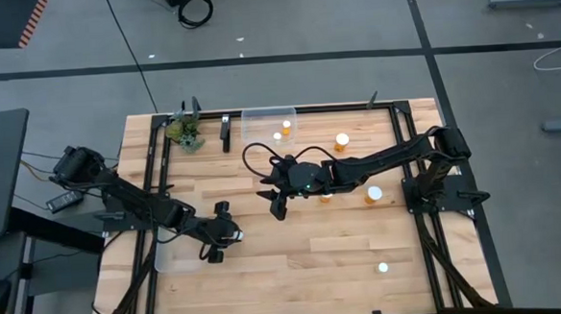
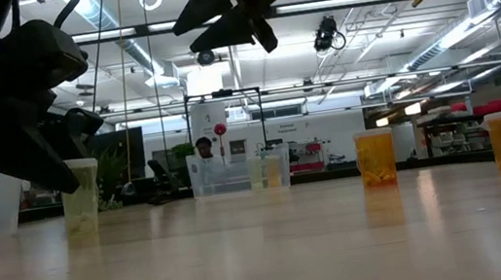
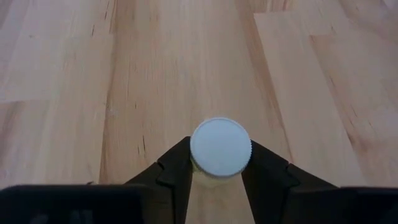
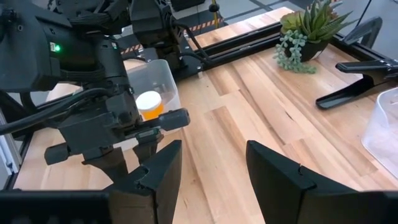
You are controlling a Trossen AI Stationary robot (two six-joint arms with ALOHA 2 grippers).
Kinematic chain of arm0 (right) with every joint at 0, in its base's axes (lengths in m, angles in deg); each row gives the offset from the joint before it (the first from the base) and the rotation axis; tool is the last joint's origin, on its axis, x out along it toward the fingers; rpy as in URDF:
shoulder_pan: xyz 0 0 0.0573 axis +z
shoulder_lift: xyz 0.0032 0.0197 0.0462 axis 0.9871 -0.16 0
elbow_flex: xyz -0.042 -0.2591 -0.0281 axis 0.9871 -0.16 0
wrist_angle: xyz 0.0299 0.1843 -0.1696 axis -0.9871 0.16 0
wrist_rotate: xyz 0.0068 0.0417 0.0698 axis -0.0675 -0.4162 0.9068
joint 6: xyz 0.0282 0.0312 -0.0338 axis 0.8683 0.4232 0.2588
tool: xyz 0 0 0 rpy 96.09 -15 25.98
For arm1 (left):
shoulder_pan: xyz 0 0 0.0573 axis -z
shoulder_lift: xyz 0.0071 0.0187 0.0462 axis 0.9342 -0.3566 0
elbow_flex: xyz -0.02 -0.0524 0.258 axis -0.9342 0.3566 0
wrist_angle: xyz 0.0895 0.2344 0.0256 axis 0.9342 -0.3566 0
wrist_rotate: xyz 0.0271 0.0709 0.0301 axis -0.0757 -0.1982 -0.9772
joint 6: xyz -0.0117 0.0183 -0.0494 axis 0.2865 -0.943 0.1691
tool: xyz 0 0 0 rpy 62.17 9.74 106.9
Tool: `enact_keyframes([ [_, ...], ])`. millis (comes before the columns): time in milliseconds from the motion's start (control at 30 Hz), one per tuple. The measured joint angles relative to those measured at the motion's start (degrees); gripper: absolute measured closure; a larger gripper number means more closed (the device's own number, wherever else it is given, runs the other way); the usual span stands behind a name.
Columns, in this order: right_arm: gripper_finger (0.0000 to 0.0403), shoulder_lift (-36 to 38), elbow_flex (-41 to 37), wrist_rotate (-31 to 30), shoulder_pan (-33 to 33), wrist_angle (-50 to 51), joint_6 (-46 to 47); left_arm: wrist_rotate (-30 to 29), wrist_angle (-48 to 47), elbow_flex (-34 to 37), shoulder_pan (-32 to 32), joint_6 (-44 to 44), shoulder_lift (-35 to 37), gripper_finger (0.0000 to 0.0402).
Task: Pick and place medicine bottles into bin by pill shape (circle, oval)
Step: Put the left small yellow pill bottle into the top transparent bin
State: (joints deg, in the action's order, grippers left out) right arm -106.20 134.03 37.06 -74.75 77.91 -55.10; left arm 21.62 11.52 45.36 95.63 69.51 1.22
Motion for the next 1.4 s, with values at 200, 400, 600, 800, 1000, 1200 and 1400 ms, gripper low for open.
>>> enact_keyframes([
  [200,0.0217,0.0,0.0,0.0,0.0,0.0,0.3,0.0,0.0,0.0,0.0,0.0,0.0,0.0275],
  [400,0.0217,0.0,0.0,0.1,-0.3,0.3,1.0,0.0,-0.1,0.0,0.0,0.0,0.0,0.0274],
  [600,0.0217,0.0,0.0,0.1,-1.0,0.3,0.6,0.0,-0.1,0.0,0.0,0.0,0.0,0.0271],
  [800,0.0217,0.0,0.0,1.6,-1.4,-0.2,0.6,0.0,-0.1,0.0,0.0,0.4,0.0,0.0273],
  [1000,0.0217,0.0,0.0,2.1,-1.6,-0.8,0.6,0.0,-0.2,0.0,0.0,0.5,0.0,0.0271],
  [1200,0.0217,0.0,0.0,2.1,-0.9,-1.0,1.2,0.0,-0.2,0.0,0.0,0.5,0.0,0.0273],
  [1400,0.0217,0.0,0.0,2.0,-0.2,-1.0,1.6,0.2,-0.2,0.0,0.0,0.6,0.0,0.0272],
])
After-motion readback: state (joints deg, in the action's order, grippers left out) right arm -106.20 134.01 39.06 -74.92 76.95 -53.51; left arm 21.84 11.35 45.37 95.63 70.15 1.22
